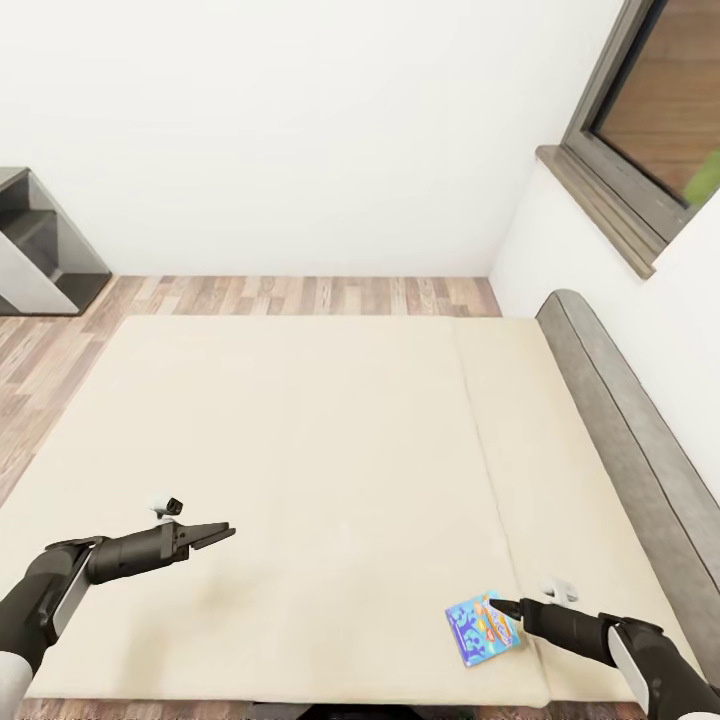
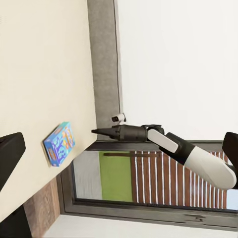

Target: Put all the toys in the child's room - the three board games (two on the bed and one on the table), the two jigsaw puzzles on the table, and the tennis ball on the table - inside the toy box on the table in the child's room.

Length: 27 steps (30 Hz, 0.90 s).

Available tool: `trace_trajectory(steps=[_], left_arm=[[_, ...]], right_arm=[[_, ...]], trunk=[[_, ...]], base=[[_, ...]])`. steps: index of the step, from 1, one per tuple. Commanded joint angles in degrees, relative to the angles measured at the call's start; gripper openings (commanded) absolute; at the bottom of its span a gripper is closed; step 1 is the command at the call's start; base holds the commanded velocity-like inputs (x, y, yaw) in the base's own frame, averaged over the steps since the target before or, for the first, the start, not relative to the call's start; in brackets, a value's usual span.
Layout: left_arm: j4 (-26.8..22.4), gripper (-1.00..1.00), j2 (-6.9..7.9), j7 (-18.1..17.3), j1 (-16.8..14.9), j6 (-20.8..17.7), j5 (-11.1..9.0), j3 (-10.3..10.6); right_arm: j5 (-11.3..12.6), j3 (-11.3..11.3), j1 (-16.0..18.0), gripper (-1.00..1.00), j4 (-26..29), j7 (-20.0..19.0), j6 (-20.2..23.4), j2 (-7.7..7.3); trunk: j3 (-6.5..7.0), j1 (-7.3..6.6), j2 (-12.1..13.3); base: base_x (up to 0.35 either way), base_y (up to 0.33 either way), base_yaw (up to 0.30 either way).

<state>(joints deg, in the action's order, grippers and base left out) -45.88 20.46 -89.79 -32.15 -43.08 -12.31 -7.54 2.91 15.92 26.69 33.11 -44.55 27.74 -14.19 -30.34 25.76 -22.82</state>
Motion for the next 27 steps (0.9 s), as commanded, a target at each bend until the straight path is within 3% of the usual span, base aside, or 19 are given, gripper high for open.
trace_trajectory(steps=[1, 21, 27], left_arm=[[0.0, 1.00, 0.01, -0.2, 0.0, -0.6, 0.0, 0.0], [0.0, 1.00, 0.20, -0.2, 0.0, -0.6, 0.0, 0.0], [0.0, 1.00, 0.22, -0.2, 0.0, -0.6, 0.0, 0.0]], right_arm=[[0.3, 0.4, 0.0, 1.00, 0.0, -0.1, 0.5, 0.06], [0.2, 1.6, 0.2, 1.00, 0.2, 2.0, 1.2, 0.81], [-0.2, 1.4, 2.2, 1.00, 0.5, 3.6, 1.5, 1.16]], trunk=[[-0.16, 0.03, -0.1], [-1.34, 0.03, -0.1], [-1.35, 0.03, -0.1]], base=[[0.000, 0.000, 0.000], [0.000, 0.000, 0.000], [0.000, 0.000, 0.000]])
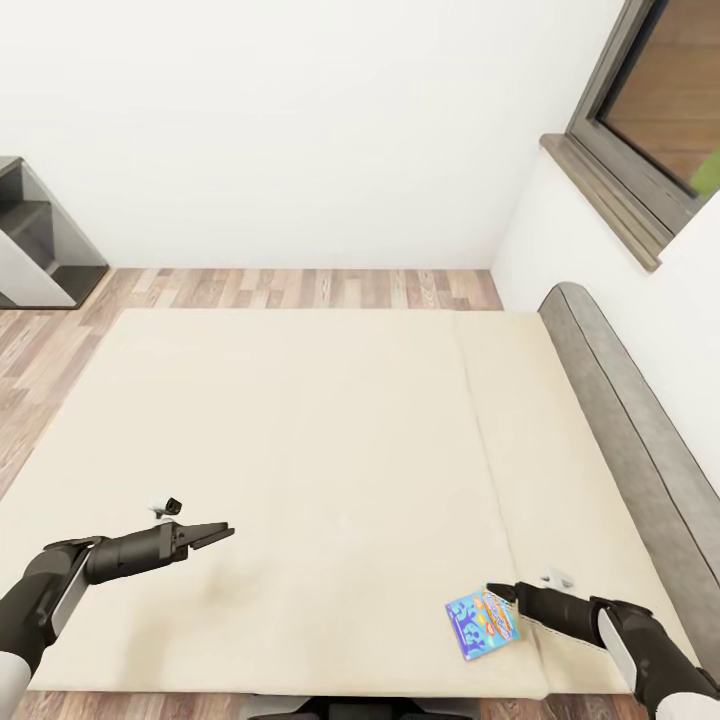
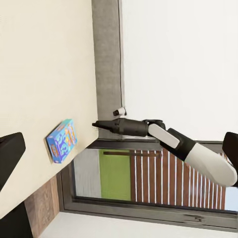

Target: Put all the toys in the child's room - the three board games (two on the bed and one on the table), the two jigsaw puzzles on the table, and the tennis ball on the table - inside the toy box on the table in the child's room.

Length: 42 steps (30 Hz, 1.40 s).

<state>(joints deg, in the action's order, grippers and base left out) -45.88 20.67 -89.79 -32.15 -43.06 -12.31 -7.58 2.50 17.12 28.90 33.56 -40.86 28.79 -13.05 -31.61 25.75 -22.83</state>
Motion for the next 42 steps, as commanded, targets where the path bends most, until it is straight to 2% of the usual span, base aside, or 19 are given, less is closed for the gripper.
trace_trajectory(steps=[1, 4, 10, 14, 34, 42], left_arm=[[0.0, 1.00, 0.00, -0.2, 0.0, -0.6, 0.0, 0.0], [0.0, 1.00, -0.02, -0.2, 0.0, -0.6, 0.0, 0.0], [0.0, 1.00, -0.09, -0.2, 0.0, -0.6, 0.0, 0.0], [0.0, 1.00, -0.10, -0.2, 0.0, -0.6, 0.0, 0.0], [0.0, 1.00, -0.14, -0.2, 0.0, -0.6, 0.0, 0.0], [-0.1, 1.00, -0.02, -0.2, 0.0, -0.6, -0.1, 0.0]], right_arm=[[0.1, 0.1, 1.2, 1.00, 0.0, 0.8, 0.9, 0.03], [0.0, 0.0, 3.0, 1.00, -0.1, 2.2, 1.9, 0.07], [-0.2, -0.1, 6.8, 1.00, -0.2, 6.2, 7.6, 0.08], [-0.3, -0.1, 8.4, 1.00, -0.2, 7.4, 9.6, 0.05], [-0.4, -0.7, 9.2, 1.00, -0.4, 7.8, 10.5, -0.04], [-0.4, -0.8, 9.2, 1.00, -0.4, 7.7, 10.4, 0.01]], trunk=[[-0.08, 0.03, -0.1], [-0.08, 0.03, -0.1], [-0.08, 0.03, -0.1], [-0.08, 0.03, -0.1], [-0.09, 0.03, -0.1], [-0.52, 0.03, -0.1]], base=[[0.000, 0.000, 0.000], [0.000, 0.000, 0.000], [0.000, 0.000, 0.000], [0.000, 0.000, 0.000], [0.000, 0.000, 0.000], [0.000, 0.000, 0.000]])
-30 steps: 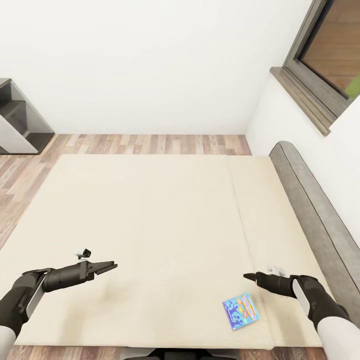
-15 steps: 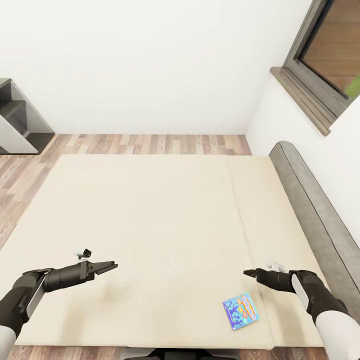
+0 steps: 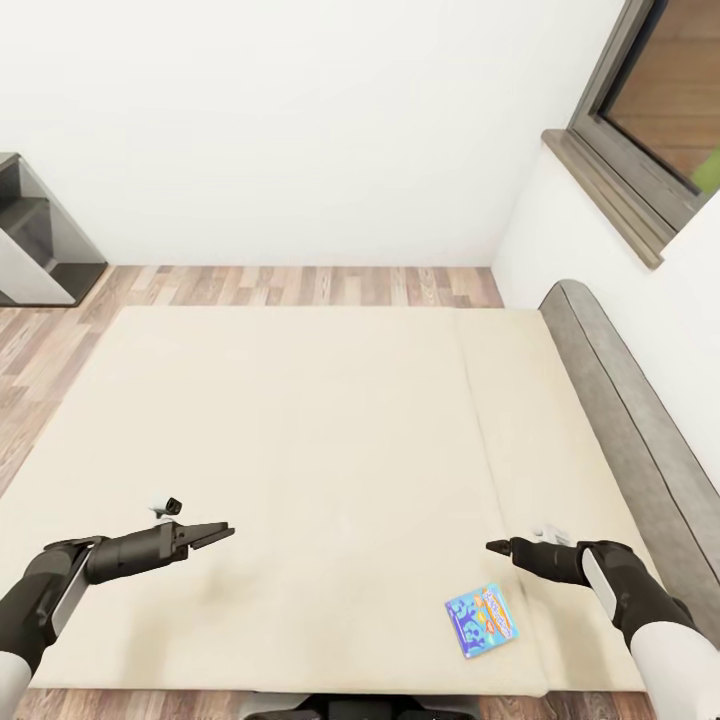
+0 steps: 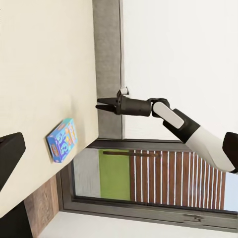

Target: Put all the toys in the child's room - the three board games (two on the bed and one on the table), the two jigsaw puzzles on the table, and the tennis ball on the table - inside the toy box on the table in the child's room.

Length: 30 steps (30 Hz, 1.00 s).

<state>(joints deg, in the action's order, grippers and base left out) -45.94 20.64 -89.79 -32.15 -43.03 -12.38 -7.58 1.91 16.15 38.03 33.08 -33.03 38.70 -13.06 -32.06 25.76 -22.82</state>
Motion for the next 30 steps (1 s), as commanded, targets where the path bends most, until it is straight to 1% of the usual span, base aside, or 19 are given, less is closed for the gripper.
trace_trajectory(steps=[1, 8, 13, 15, 18, 21, 30], left_arm=[[0.0, 1.00, 0.03, -0.2, 0.0, -0.6, 0.0, 0.0], [-1.1, 1.00, 0.16, -0.2, 0.0, -0.5, -0.4, 0.1], [-5.6, 1.00, 0.17, -0.2, 1.1, -0.9, -0.7, 0.3], [-9.6, 1.00, 0.11, -0.2, 2.9, -1.3, -0.9, 0.3], [-12.5, 1.00, 0.11, -0.2, 4.1, -2.0, -1.3, 0.4], [-14.6, 1.00, 0.09, -0.2, 5.1, -2.8, -2.2, 0.3], [-16.2, 1.00, 0.06, -0.2, 5.9, -3.4, -2.9, 0.4]], right_arm=[[0.2, 0.2, 0.0, 1.00, 0.0, -0.1, 0.5, 0.03], [0.1, 0.0, 0.0, 1.00, -0.5, -0.1, 0.5, 0.01], [0.2, -1.6, 0.0, 1.00, -0.7, -0.2, 0.6, -0.02], [0.2, -3.1, 0.0, 1.00, -0.7, -0.1, 0.7, -0.03], [0.3, -3.8, 0.0, 1.00, -0.7, -0.1, 0.7, -0.03], [0.3, -4.4, 0.0, 1.00, -0.7, -0.1, 0.8, -0.03], [0.3, -4.7, 0.0, 1.00, -0.7, -0.1, 0.8, -0.01]], trunk=[[-0.16, 0.03, -0.1], [-0.79, 0.03, -0.1], [-1.25, 0.03, -0.1], [-1.44, 0.03, -0.1], [-1.72, 0.03, -0.1], [-2.00, 0.03, -0.1], [-2.84, 0.03, -0.1]], base=[[0.000, 0.000, 0.000], [0.000, 0.000, 0.000], [0.000, 0.000, 0.000], [0.000, 0.000, 0.000], [0.000, 0.000, 0.000], [0.000, 0.000, 0.000], [0.000, 0.000, 0.000]])
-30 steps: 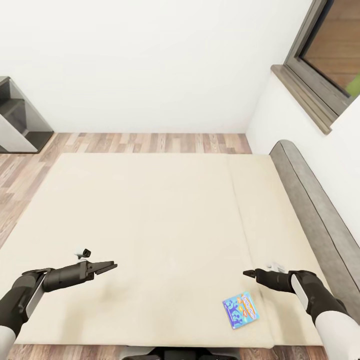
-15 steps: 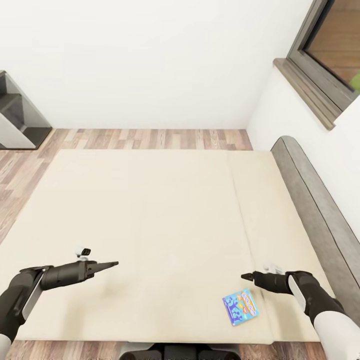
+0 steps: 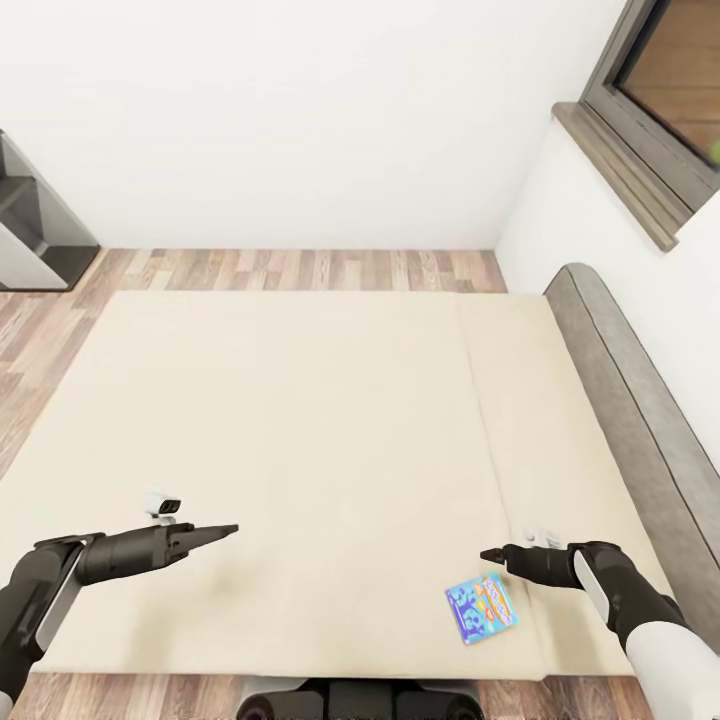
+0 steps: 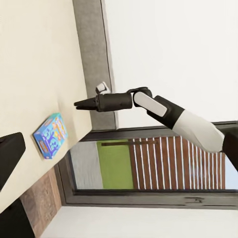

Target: Put all the toys in the child's room - the three board games (two on the bed and one on the table), the two jigsaw puzzles on the table, and the tennis ball on the table - inside the toy box on the table in the child's room.

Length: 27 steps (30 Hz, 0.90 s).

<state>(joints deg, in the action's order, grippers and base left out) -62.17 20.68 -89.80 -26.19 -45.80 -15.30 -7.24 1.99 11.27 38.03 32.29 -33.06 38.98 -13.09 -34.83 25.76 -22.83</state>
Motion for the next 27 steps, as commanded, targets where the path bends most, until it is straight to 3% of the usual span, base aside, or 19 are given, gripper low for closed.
trace_trajectory(steps=[1, 27], left_arm=[[-0.1, 1.00, 0.00, -0.2, 0.0, -0.6, 0.0, 0.0], [-0.2, 1.00, -0.11, -0.2, 0.1, -0.6, 0.0, 0.0]], right_arm=[[0.2, 0.2, 0.0, 1.00, 0.1, -0.1, 0.5, 0.03], [0.2, 0.1, 0.0, 1.00, 0.1, -0.1, 0.3, 0.06]], trunk=[[-0.17, 0.03, -0.1], [-2.60, 0.03, -0.1]], base=[[0.000, 0.000, 0.000], [0.000, 0.000, 0.000]])
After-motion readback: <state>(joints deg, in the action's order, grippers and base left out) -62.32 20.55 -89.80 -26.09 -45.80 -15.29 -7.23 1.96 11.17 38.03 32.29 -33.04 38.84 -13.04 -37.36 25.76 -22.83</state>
